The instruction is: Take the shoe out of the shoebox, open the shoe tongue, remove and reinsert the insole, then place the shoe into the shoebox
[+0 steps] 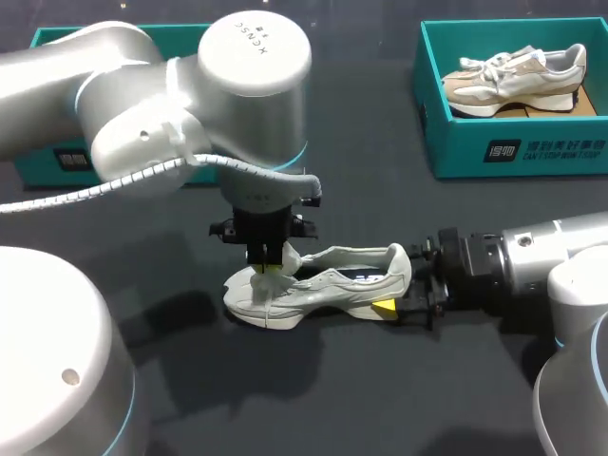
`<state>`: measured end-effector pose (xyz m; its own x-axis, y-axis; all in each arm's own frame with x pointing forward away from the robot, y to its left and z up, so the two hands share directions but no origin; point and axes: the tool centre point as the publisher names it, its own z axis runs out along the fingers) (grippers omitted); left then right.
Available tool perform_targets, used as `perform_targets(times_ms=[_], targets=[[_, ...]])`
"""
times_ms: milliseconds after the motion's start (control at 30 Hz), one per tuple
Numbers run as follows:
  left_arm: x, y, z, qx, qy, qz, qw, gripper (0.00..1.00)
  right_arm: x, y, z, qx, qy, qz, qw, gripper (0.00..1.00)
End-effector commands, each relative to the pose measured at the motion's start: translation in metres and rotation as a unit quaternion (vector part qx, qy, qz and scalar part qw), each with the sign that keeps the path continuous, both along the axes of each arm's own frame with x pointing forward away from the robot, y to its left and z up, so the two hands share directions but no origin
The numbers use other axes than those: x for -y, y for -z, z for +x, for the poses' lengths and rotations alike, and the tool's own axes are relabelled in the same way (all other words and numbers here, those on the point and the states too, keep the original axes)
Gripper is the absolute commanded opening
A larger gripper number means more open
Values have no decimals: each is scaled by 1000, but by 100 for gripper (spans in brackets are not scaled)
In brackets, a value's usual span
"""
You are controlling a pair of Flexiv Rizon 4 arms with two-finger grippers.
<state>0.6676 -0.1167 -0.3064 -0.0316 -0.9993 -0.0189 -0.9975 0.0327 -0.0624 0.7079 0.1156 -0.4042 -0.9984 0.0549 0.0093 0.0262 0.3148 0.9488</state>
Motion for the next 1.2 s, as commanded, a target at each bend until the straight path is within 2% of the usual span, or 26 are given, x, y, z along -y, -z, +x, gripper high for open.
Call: perform_targets(times_ms=[33,300,733,800,1067,1200], targets=[[-12,10,-3,-7,7,-96,995,0,0,0,0,-1,0,-2,1000,0],[-26,26,-5,-23,11,-85,996,0,0,0,0,-1,0,-2,1000,0],[-50,47,4,-39,7,-72,997,0,0,0,0,-1,0,-2,1000,0],[-51,50,5,-43,10,-72,996,9,0,0,0,-1,0,-2,1000,0],[-54,54,9,-51,21,-66,996,8,0,0,0,-1,0,-2,1000,0],[-54,47,9,-45,25,-61,997,18,0,0,0,-1,0,-2,1000,0]])
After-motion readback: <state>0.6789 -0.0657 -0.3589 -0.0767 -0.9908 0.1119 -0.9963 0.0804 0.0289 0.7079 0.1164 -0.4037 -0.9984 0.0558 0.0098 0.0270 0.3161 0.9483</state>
